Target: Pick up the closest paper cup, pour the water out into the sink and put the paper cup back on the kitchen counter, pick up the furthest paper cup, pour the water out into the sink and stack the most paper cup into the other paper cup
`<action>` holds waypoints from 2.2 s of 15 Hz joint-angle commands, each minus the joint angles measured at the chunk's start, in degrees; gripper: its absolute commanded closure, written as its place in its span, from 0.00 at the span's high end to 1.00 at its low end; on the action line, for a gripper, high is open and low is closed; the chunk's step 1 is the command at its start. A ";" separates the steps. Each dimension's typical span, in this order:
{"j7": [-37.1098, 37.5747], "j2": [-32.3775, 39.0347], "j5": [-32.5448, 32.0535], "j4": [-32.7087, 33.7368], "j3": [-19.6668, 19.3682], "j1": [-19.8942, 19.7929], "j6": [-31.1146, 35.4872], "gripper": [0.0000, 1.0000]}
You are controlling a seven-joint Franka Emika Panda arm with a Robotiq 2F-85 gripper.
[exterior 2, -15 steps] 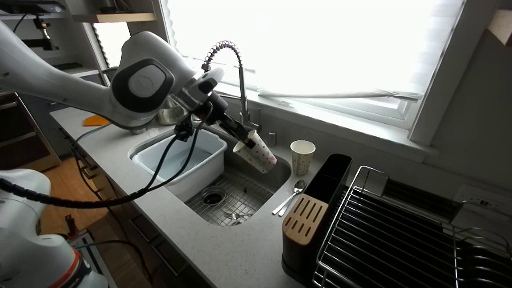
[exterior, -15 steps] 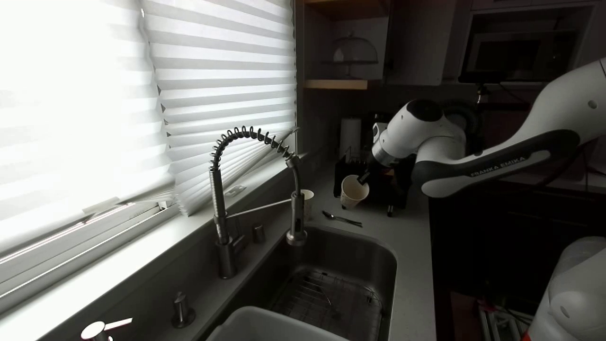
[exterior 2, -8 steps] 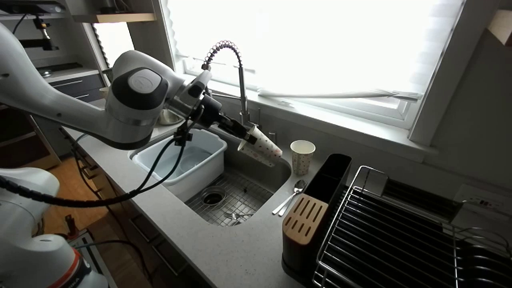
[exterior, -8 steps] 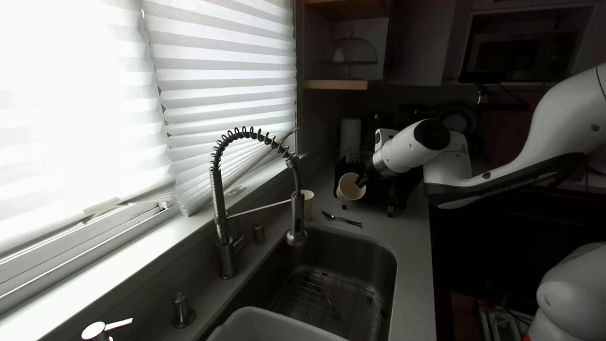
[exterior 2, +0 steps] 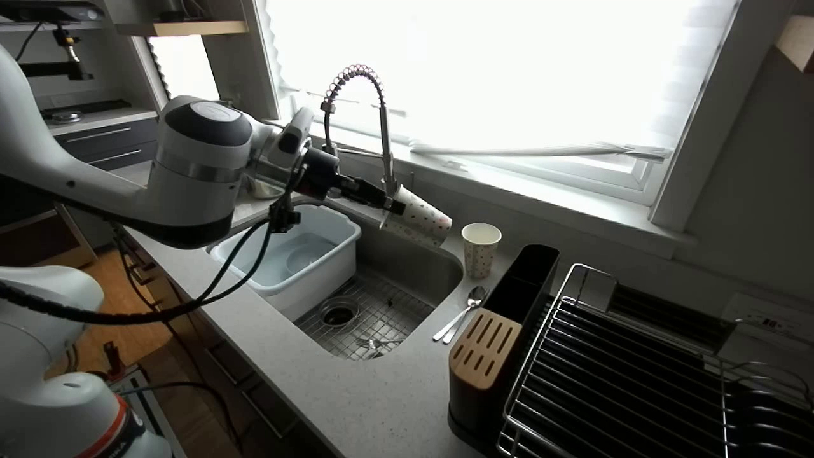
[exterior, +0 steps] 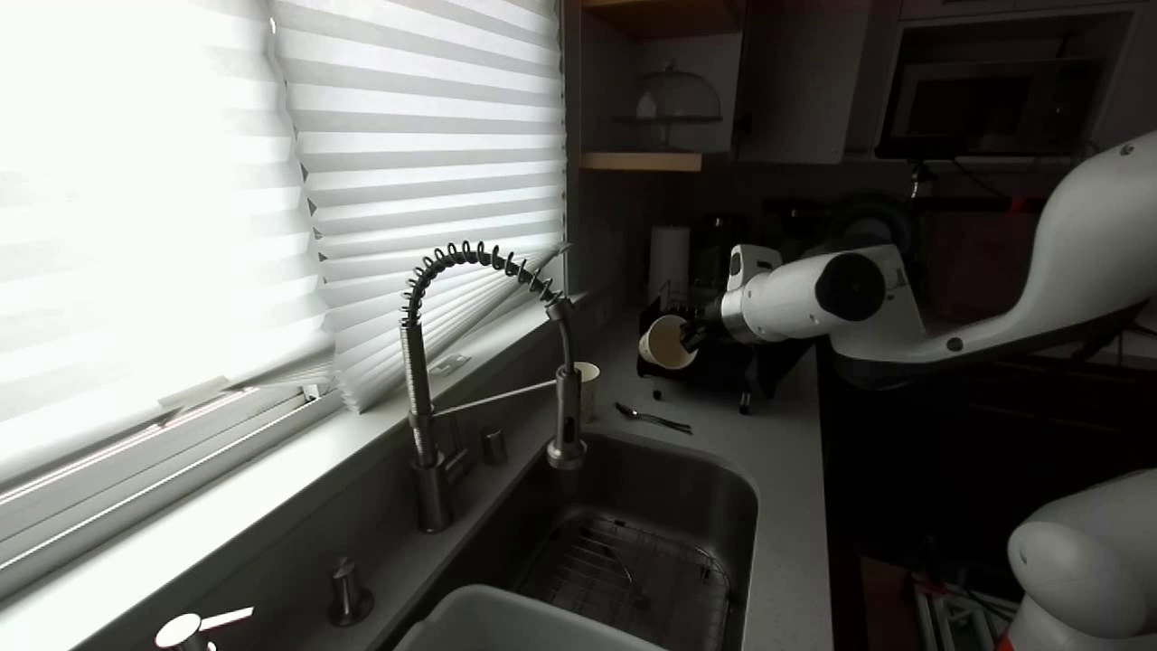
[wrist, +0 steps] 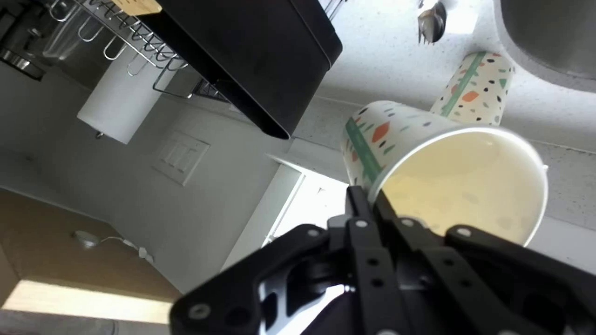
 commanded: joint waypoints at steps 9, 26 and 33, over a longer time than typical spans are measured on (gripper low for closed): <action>41.59 -2.99 -39.00 2.16 1.00 4.33 -6.88 0.01; 60.88 0.17 -59.27 0.15 0.29 7.59 -17.60 0.01; 54.50 0.53 -60.97 -3.44 -18.75 31.74 -32.36 0.01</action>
